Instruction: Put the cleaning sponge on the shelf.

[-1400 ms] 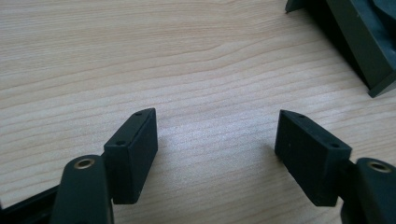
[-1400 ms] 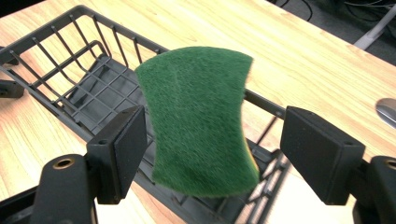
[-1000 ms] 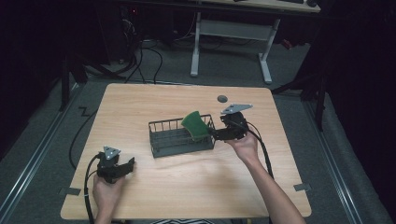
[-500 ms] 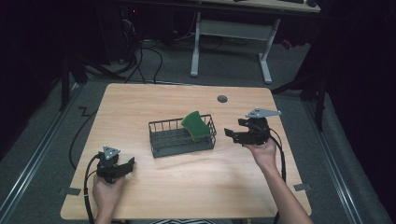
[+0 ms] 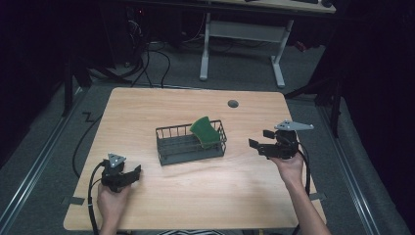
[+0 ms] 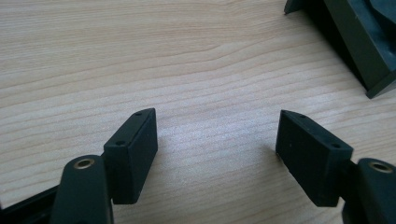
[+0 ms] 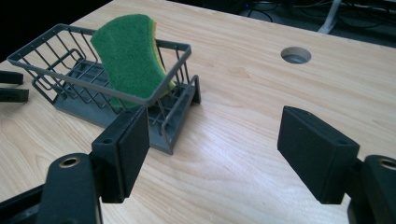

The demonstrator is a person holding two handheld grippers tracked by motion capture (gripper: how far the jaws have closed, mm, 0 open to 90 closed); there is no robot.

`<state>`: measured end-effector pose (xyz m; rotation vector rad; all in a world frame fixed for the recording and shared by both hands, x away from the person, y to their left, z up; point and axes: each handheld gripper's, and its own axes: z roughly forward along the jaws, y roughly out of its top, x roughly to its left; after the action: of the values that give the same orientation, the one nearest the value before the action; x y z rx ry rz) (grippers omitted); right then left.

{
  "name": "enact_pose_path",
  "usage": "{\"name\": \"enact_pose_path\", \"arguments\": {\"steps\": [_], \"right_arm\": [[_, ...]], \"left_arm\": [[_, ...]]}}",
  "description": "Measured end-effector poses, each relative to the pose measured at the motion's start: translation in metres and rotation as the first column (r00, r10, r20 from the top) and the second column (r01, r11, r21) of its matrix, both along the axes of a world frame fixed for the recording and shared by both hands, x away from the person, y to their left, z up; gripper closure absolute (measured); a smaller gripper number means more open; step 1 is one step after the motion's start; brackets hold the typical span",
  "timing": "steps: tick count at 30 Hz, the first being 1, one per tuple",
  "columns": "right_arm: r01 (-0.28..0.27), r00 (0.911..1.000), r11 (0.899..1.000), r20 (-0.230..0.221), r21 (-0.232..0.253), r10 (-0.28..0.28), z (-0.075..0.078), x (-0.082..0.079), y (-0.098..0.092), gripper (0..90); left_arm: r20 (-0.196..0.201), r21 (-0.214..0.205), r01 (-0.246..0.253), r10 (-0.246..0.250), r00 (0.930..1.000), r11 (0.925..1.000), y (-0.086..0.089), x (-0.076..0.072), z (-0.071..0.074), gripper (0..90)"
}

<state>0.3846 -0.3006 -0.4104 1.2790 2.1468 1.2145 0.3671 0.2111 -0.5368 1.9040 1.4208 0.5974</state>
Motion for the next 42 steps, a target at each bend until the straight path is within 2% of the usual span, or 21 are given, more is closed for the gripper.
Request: {"name": "enact_pose_path", "arguments": {"steps": [5, 9, 12, 25, 29, 42], "right_arm": [[0.023, 0.9997, 1.000, 0.003, 0.015, -0.023, -0.005, -0.009, -0.012, 25.4], [0.047, 0.9988, 0.999, -0.012, 0.024, -0.047, -0.012, -0.013, -0.022, 25.3], [0.064, 0.9976, 0.998, -0.027, 0.012, -0.063, -0.019, -0.017, -0.028, 25.3], [0.119, 0.9914, 0.992, -0.062, 0.053, -0.115, -0.047, -0.030, -0.046, 25.5], [0.137, 0.9885, 0.988, -0.073, 0.066, -0.132, -0.057, -0.033, -0.050, 25.6], [0.174, 0.9817, 0.983, -0.089, 0.057, -0.168, -0.087, -0.037, -0.049, 26.3]], "left_arm": [[0.000, 0.002, 0.001, -0.001, 1.0000, 1.0000, 0.000, 0.000, 0.000, 30.1], [0.000, -0.004, 0.000, 0.000, 1.0000, 1.0000, 0.000, 0.000, 0.000, 30.1], [0.000, -0.009, 0.000, 0.000, 1.0000, 1.0000, 0.001, 0.000, 0.000, 30.1], [0.000, -0.005, 0.003, -0.003, 1.0000, 1.0000, 0.000, 0.000, 0.000, 29.6], [0.002, 0.025, 0.014, -0.014, 0.9999, 0.9996, -0.003, 0.000, 0.000, 28.9], [0.001, 0.023, 0.014, -0.014, 0.9999, 0.9996, -0.003, 0.000, 0.000, 28.9]]}}
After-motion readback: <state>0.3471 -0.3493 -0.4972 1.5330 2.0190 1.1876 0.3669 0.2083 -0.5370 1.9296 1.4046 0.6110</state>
